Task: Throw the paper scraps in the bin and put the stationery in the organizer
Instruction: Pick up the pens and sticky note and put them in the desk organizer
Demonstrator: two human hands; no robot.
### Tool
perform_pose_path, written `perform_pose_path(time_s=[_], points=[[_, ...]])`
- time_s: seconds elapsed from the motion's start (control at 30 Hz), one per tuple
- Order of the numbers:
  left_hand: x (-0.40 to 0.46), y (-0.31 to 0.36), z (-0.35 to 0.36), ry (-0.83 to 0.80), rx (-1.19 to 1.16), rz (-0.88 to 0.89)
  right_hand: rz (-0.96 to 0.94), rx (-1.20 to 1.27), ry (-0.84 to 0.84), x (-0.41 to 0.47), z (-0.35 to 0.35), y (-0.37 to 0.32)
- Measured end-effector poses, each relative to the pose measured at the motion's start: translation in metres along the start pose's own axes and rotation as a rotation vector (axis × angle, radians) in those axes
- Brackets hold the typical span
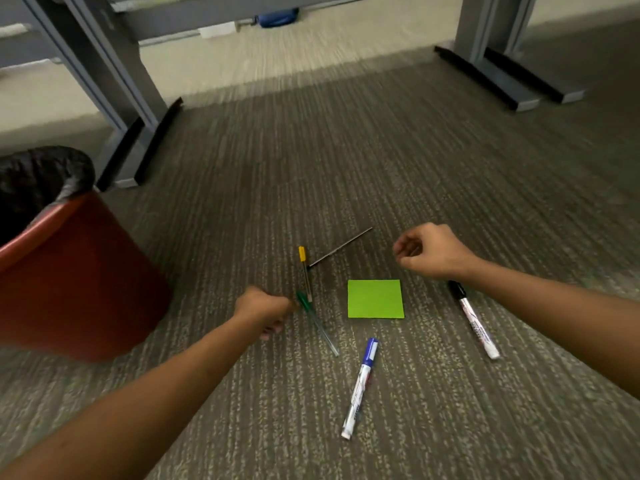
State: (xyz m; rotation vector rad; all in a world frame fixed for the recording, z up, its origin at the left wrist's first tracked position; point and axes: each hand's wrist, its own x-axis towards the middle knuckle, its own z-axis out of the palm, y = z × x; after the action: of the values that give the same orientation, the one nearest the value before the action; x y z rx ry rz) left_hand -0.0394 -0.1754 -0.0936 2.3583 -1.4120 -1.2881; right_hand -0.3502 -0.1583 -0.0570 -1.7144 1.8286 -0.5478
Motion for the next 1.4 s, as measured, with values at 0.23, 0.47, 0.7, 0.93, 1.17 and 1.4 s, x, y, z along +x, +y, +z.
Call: perform_pose_path(time_s=[0.23,0.47,0.7,0.93,1.17,1.4], points=[[-0.005,-0.003,0.05,0.039,0.099,0.13,0.003,0.017,-0.055,0.006,0.022,-0.005],[0.004,0.017,0.039,0.154,-0.071,0.229,0.045,0.034,-0.051,0.006,0.02,0.004],[0.028,0.062,0.025,0.305,-0.163,0.195,0.095,-0.012,0.006,-0.011,0.005,0.029],[0.043,0.063,0.043,0.263,0.106,0.203,0.163,-0.019,0.074,-0.022,-0.012,0.054],[0.054,0.055,0.043,0.378,0.05,0.227,0.225,0.083,0.079,-0.024,-0.02,0.07],[0.039,0.068,0.044,0.261,-0.058,0.4,0.225,0.12,0.027,-0.024,-0.014,0.061]])
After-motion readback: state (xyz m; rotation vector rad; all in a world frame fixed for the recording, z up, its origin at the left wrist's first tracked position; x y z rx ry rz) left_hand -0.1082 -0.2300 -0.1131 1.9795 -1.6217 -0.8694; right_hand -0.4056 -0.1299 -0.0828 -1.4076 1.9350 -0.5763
